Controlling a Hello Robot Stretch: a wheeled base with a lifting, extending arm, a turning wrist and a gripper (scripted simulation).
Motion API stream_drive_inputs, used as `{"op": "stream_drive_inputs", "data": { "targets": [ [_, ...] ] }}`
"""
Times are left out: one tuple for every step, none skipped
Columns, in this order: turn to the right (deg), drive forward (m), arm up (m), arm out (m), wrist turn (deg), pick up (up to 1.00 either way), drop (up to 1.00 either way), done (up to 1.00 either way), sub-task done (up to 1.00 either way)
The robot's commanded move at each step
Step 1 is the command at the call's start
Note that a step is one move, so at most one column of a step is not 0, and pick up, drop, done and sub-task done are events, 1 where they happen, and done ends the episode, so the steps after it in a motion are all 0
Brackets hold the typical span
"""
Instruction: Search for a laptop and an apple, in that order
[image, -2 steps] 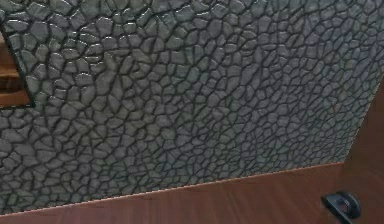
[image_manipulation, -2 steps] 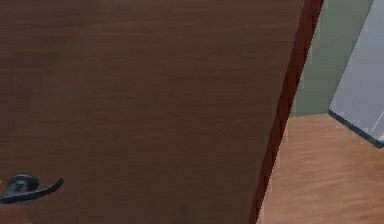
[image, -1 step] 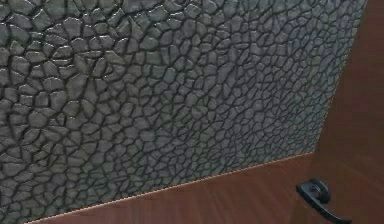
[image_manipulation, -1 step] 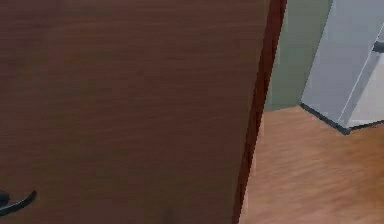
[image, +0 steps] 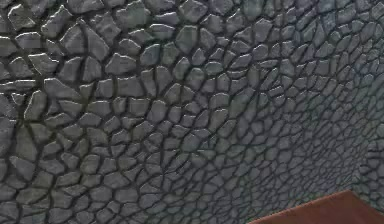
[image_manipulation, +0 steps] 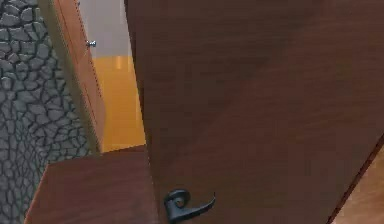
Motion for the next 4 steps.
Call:
{"op": "stream_drive_inputs", "data": {
  "targets": [
    [42.0, 0.00, 0.00, 0.00, 0.0, 0.00, 0.00, 0.00, 0.00],
    [0.0, 0.80, 0.00, 0.00, 0.0, 0.00, 0.00, 0.00, 0.00],
    [42.0, 0.00, 0.00, 0.00, 0.0, 0.00, 0.00, 0.00, 0.00],
    [3.0, 0.00, 0.00, 0.00, 0.0, 0.00, 0.00, 0.00, 0.00]
  ]
}}
